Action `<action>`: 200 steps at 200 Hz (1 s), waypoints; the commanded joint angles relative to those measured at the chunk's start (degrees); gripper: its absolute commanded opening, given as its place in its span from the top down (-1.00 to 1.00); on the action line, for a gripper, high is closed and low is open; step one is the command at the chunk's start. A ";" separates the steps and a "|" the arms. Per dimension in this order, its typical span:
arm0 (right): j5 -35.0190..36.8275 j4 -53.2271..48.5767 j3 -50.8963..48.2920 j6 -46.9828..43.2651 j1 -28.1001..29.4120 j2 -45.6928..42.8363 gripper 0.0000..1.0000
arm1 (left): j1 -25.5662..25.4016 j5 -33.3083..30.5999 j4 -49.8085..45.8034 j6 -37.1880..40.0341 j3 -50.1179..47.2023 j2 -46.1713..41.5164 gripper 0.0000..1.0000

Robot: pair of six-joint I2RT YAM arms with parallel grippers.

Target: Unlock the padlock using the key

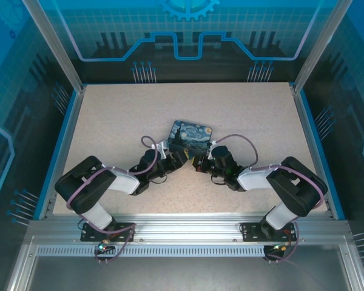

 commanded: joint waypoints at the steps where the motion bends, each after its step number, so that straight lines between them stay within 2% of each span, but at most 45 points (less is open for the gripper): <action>1: -1.97 -2.85 2.45 3.97 0.38 -1.71 1.00 | 0.57 -1.59 5.25 -5.39 -1.18 2.66 -0.03; 76: -3.19 -2.82 3.21 7.34 0.17 -0.13 1.00 | 0.59 -0.61 14.21 -11.57 -0.69 10.43 0.00; 114: -3.21 -3.54 3.63 7.56 0.20 0.05 1.00 | 0.56 -1.57 22.19 -15.00 -0.75 16.88 0.12; 200: -3.65 -3.67 4.42 8.08 0.50 1.08 1.00 | 0.56 -0.85 25.13 -17.17 1.81 21.15 0.22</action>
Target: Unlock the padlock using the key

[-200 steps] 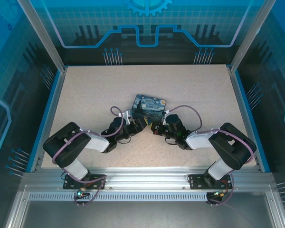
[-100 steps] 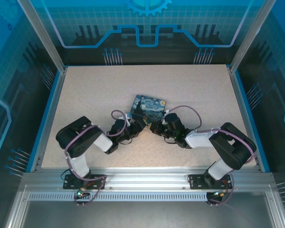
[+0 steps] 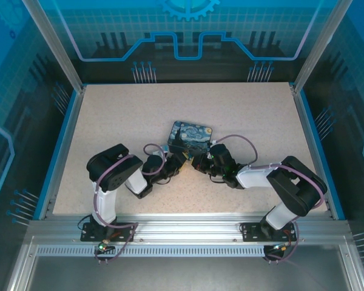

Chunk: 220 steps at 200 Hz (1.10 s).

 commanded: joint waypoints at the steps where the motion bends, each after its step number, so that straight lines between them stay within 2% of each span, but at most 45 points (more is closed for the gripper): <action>1: -1.55 0.99 1.97 0.67 0.57 0.68 1.00 | 0.26 -0.43 1.52 -0.98 1.68 1.44 0.22; 74: -1.19 1.16 2.21 1.20 0.71 0.84 1.00 | 0.22 0.28 1.85 -2.18 3.66 2.59 0.31; 131: -1.16 0.90 2.15 1.16 0.69 0.32 0.97 | 0.21 0.02 1.92 -2.15 3.76 2.50 0.58; 147: -1.16 0.66 1.98 0.73 0.68 -0.12 0.90 | 0.21 -0.15 1.88 -2.15 3.55 2.28 0.69; 187: -0.36 0.55 0.63 -0.50 0.61 -1.83 0.58 | 0.26 -0.49 1.88 -1.73 3.09 1.45 0.91; 220: 1.38 -2.11 -1.24 -2.92 0.54 -5.20 0.35 | 0.24 -0.60 1.89 -1.69 2.76 1.14 0.98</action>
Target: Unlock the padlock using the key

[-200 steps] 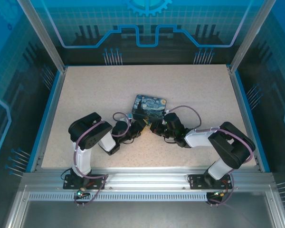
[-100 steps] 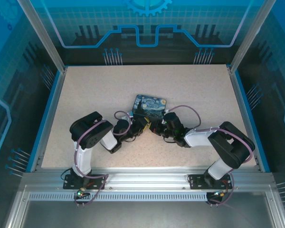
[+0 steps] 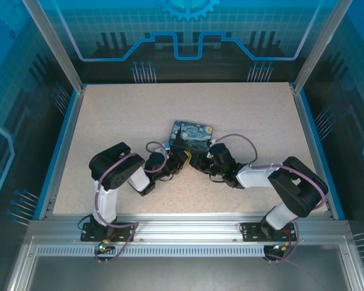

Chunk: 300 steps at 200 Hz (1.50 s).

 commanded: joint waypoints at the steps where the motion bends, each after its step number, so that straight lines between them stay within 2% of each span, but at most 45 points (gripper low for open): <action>1: 1.65 -1.47 -1.43 -2.68 0.46 -3.87 0.35 | 0.25 -0.79 1.31 0.06 -0.23 -0.20 0.98; 41: 7.81 -9.64 -4.32 -11.74 0.46 -13.48 0.14 | 0.24 -0.97 1.33 0.35 -0.74 -1.08 1.00; 67: 12.95 -13.16 -5.95 -22.76 0.95 -22.38 0.06 | 0.25 -0.97 1.31 0.26 -1.00 -1.60 1.00; 92: 17.39 -14.27 -7.93 -35.03 1.64 -31.31 -0.16 | 0.24 -0.92 1.32 0.15 -1.07 -1.89 1.00; 116: 16.95 -14.23 -9.33 -47.23 1.97 -38.09 -0.45 | 0.24 -0.75 1.11 0.04 -1.05 -2.15 1.00; 146: 13.82 -18.49 -7.53 -61.43 3.76 -41.52 -0.54 | 0.24 -0.78 0.20 0.14 -0.94 -2.67 1.00; 166: 15.73 -19.15 -6.37 -70.80 6.97 -40.85 -0.54 | 0.24 -0.70 -0.26 0.15 -0.98 -3.07 1.00; 182: 20.88 -19.99 -5.05 -79.12 10.45 -38.39 -0.52 | 0.27 -0.76 -0.67 -0.01 -1.03 -3.37 1.00; 204: 29.87 -19.09 -4.15 -90.43 15.51 -32.65 -0.52 | 0.24 -0.71 -1.30 -0.68 -0.94 -3.90 1.00; 242: 37.76 -16.19 -2.12 -102.90 19.10 -20.17 -0.50 | 0.24 -0.44 -3.42 -1.35 -0.40 -5.26 1.00; 270: 39.29 -11.91 -0.65 -107.24 19.49 -12.29 -0.45 | 0.24 -0.44 -4.37 -1.70 -0.15 -6.08 1.00; 292: 38.24 -7.89 0.01 -107.23 19.17 -8.74 -0.44 | 0.24 -0.27 -4.30 -2.19 0.05 -6.17 1.00; 300: 37.26 -7.31 0.31 -106.58 18.87 -7.98 -0.37 | 0.24 -0.11 -4.16 -2.39 0.13 -6.14 1.00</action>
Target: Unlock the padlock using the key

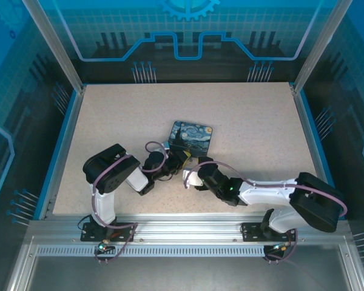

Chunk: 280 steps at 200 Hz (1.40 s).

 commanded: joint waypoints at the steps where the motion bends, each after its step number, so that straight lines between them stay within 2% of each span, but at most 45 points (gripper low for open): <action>1: 0.51 6.20 2.30 -2.62 -0.06 1.99 -0.36 | 0.28 -0.08 1.03 -1.14 0.60 -1.97 1.00; 69: -4.01 10.21 3.26 -0.61 -3.33 5.92 0.04 | 0.24 0.02 0.66 -1.06 0.93 -2.45 1.00; 171: -2.28 13.96 4.59 0.25 -3.77 11.69 0.31 | 0.17 0.13 0.60 -0.95 0.88 -2.58 1.00; 237: -1.34 14.55 5.30 0.77 -3.92 13.06 0.79 | 0.06 0.11 0.69 -1.11 0.99 -2.64 1.00; 280: 1.15 15.53 5.61 0.77 -4.03 13.81 0.97 | 0.04 0.11 0.87 -1.24 0.75 -2.66 1.00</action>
